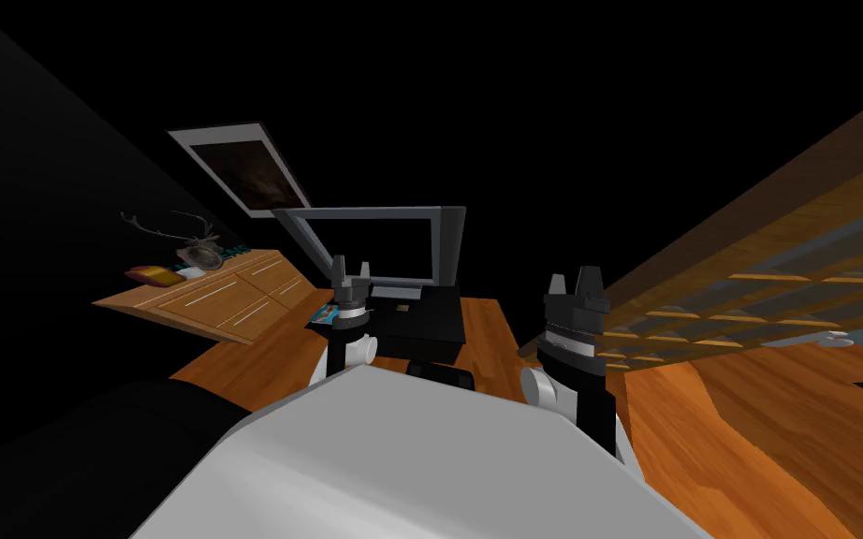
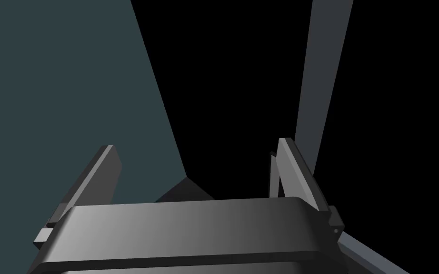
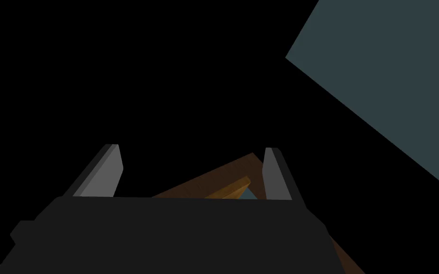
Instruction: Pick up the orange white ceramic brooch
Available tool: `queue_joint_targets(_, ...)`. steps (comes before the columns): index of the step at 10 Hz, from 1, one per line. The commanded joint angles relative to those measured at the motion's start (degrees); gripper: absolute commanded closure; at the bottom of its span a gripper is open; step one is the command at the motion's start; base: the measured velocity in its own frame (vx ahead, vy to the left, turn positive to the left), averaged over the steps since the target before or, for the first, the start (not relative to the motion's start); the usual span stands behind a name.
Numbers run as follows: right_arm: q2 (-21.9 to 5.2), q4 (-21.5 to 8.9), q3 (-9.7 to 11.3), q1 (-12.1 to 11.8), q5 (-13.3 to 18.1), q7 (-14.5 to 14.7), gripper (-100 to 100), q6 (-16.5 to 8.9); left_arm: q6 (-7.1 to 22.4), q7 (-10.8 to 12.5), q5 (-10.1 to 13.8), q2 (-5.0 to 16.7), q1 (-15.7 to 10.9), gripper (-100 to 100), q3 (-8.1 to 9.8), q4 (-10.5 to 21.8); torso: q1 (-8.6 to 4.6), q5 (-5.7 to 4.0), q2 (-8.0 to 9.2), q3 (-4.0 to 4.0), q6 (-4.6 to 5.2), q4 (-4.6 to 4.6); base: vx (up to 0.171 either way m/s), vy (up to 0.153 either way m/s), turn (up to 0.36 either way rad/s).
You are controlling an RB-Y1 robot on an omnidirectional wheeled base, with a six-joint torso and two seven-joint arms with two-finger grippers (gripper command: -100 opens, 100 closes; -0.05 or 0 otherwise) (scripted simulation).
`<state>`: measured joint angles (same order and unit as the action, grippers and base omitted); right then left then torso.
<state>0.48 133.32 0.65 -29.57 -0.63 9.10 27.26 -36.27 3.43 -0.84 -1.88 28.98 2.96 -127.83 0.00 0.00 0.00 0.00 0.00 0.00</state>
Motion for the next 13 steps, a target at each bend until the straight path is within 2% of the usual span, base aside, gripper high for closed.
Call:
queue_joint_targets(1,0.0,0.0,0.0,0.0,0.0,0.0,0,0.0,0.5,0.4,0.5,2.1,0.1,-100,-0.06,0.8,0.00,0.00,0.00,0.00,0.00,0.00,-0.013,0.012,-0.084)
queue_joint_targets(6,0.0,0.0,0.0,0.0,0.0,0.0,0,0.0,4.8,3.7,4.4,10.6,1.0,-100,-0.54,6.7,0.28,0.06,0.22,0.13,0.02,0.05,-0.048,0.054,-0.193)
queue_joint_targets(7,0.0,0.0,0.0,0.0,0.0,0.0,0,0.0,4.8,3.7,4.4,10.7,1.0,-100,-0.54,6.7,0.35,0.08,0.22,0.13,0.02,0.05,-0.042,0.058,-0.106)
queue_joint_targets(11,0.0,0.0,0.0,0.0,0.0,0.0,0,0.0,10.8,7.8,10.1,17.7,2.1,-100,-1.09,14.1,0.34,0.07,0.26,0.15,0.02,0.06,-0.074,0.062,-0.319)
queue_joint_targets(12,0.0,0.0,0.0,0.0,0.0,0.0,0,0.0,10.9,7.8,10.1,17.7,2.1,-100,-1.09,14.6,0.36,0.09,0.34,0.19,0.02,0.07,-0.087,0.066,-0.107)
queue_joint_targets(13,0.0,0.0,0.0,0.0,0.0,0.0,0,0.0,12.8,8.9,11.8,19.4,2.4,-100,-1.24,16.9,0.34,0.08,0.29,0.18,-0.03,0.07,-0.059,0.054,-0.248)
